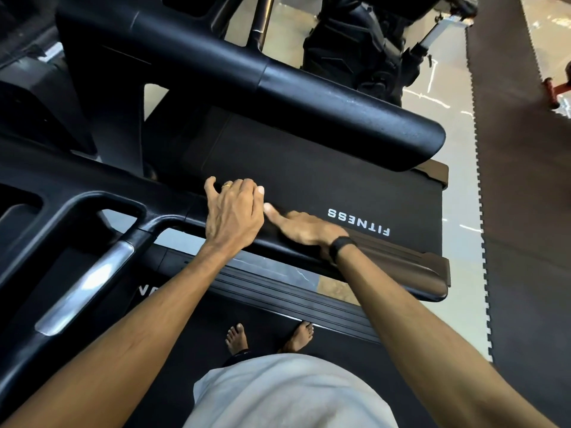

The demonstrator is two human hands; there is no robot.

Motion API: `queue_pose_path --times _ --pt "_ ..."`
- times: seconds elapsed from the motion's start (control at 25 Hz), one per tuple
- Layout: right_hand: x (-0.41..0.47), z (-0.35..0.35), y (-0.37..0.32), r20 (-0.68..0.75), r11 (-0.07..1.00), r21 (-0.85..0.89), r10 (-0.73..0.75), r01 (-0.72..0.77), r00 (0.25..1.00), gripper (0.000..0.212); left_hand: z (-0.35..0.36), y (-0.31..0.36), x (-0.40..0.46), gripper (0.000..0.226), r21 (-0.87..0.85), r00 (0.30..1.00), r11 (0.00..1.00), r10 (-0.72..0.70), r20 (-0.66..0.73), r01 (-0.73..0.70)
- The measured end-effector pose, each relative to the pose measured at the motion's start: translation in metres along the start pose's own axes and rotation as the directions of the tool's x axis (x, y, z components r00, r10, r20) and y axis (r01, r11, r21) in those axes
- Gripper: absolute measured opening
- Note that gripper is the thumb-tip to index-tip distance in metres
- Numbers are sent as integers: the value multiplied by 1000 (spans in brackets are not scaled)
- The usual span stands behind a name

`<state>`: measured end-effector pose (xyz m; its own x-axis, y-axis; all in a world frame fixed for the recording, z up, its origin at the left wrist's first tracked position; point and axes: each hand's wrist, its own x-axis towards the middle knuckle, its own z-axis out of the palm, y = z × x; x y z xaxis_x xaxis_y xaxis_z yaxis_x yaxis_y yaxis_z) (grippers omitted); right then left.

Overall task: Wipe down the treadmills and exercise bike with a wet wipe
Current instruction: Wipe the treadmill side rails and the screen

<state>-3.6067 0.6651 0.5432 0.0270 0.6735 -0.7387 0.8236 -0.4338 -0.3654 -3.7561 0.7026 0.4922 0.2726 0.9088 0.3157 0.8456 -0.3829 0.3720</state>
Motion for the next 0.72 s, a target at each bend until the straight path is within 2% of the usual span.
queue_pose_path --times 0.08,0.16,0.2,0.28,0.36,0.44,0.48,0.56,0.64,0.72 --pt "-23 17 7 -82 983 -9 -185 185 979 84 1 -3 -1 42 -28 1000 1000 -11 -7 10" --pt "-50 25 37 -147 967 3 -250 253 957 80 2 -3 -2 42 -26 1000 1000 -15 -19 15" --pt "-52 20 59 -166 975 13 -218 223 962 81 3 -2 -2 42 -20 1000 1000 -14 -22 13" --pt "-46 5 87 -156 996 84 0 13 988 89 4 0 0 43 -20 1000 1000 0 -22 0" --pt "-32 -11 80 -37 951 232 217 -203 975 108 4 1 0 42 -32 1000 999 9 -29 -10" --pt "-9 -16 54 55 909 327 256 -259 965 113 2 -1 -1 40 -47 999 999 4 -47 -6" --pt "-2 -14 38 85 925 311 200 -216 976 110 2 -1 -2 40 -52 998 999 -3 -58 0" --pt "3 -4 12 107 956 292 -13 -19 994 113 1 -2 -2 39 -64 997 998 -21 -68 16" --pt "-9 3 -1 11 967 217 -140 135 990 114 2 -3 -2 39 -69 996 997 -31 -79 25" --pt "-41 15 11 -89 962 123 -232 242 969 87 3 -3 -2 40 -69 996 997 -26 -87 20"
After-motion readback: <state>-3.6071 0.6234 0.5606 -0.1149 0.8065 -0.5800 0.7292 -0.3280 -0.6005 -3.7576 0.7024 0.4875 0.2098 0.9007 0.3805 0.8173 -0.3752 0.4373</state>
